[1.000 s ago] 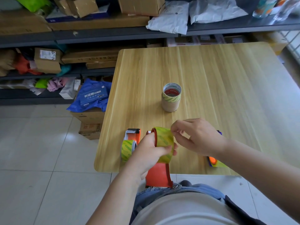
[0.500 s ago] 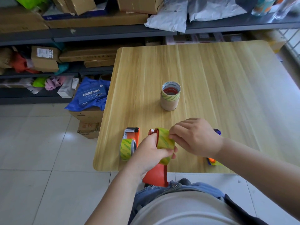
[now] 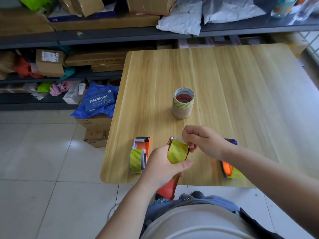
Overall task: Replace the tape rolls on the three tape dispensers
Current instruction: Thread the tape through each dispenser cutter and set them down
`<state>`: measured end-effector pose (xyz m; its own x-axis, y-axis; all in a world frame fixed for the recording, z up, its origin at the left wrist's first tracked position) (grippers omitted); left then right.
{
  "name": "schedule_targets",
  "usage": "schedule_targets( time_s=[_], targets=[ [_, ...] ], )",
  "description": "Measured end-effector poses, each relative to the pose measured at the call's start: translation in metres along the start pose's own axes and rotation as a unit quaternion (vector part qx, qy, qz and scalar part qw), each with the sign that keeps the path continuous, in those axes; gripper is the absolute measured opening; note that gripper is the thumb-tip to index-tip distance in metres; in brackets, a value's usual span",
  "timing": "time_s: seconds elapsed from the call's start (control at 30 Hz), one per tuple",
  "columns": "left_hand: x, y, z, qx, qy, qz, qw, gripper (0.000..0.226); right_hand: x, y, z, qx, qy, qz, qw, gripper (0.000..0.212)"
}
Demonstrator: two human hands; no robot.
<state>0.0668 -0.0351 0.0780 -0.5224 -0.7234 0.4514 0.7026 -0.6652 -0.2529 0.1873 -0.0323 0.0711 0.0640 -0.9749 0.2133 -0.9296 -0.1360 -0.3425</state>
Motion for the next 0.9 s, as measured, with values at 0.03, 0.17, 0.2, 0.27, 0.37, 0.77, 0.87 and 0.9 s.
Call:
schedule_targets(
  time_s=[0.03, 0.17, 0.2, 0.27, 0.37, 0.77, 0.87, 0.9],
  targets=[
    [0.000, 0.000, -0.002, -0.002, -0.001, 0.000, 1.000, 0.016, 0.000, 0.002, 0.000, 0.005, -0.003, -0.004, 1.000, 0.028],
    [0.000, -0.001, -0.008, 0.000, -0.009, 0.010, 1.000, 0.015, 0.001, 0.001, 0.002, 0.051, -0.005, 0.003, 0.999, 0.032],
    [-0.002, -0.001, -0.011, 0.015, -0.021, 0.019, 0.999, 0.017, 0.002, 0.001, 0.001, 0.064, -0.008, 0.008, 0.998, 0.032],
    [-0.009, -0.001, -0.019, 0.048, -0.063, 0.028, 0.996, 0.021, 0.003, 0.004, -0.003, 0.094, -0.019, 0.014, 0.995, 0.033],
    [-0.018, 0.007, -0.029, 0.054, -0.130, -0.025, 0.990, 0.018, 0.006, 0.013, -0.001, 0.124, -0.011, -0.001, 0.992, 0.033],
    [-0.004, -0.006, -0.028, -0.003, -0.020, 0.072, 0.997, 0.022, 0.007, -0.014, 0.052, 0.127, 0.171, 0.036, 0.976, 0.030],
    [0.005, -0.010, -0.027, 0.031, -0.010, 0.060, 0.998, 0.032, 0.007, -0.014, 0.057, 0.147, 0.184, 0.007, 0.972, 0.025],
    [0.006, -0.013, -0.029, 0.061, -0.012, 0.065, 0.996, 0.043, 0.007, -0.015, 0.057, 0.155, 0.182, 0.006, 0.971, 0.025]
  ],
)
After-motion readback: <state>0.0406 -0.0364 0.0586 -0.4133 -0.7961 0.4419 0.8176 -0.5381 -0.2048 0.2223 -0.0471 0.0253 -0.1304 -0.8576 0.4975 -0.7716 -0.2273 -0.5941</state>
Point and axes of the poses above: each hand's wrist, its own x-axis away from the middle knuckle, its own y-axis out of the palm, z = x × y, the point moved 8 cm from there along -x, towards the middle knuckle, and after that the axes turned 7 degrees about -y, right-handed, at the moved point
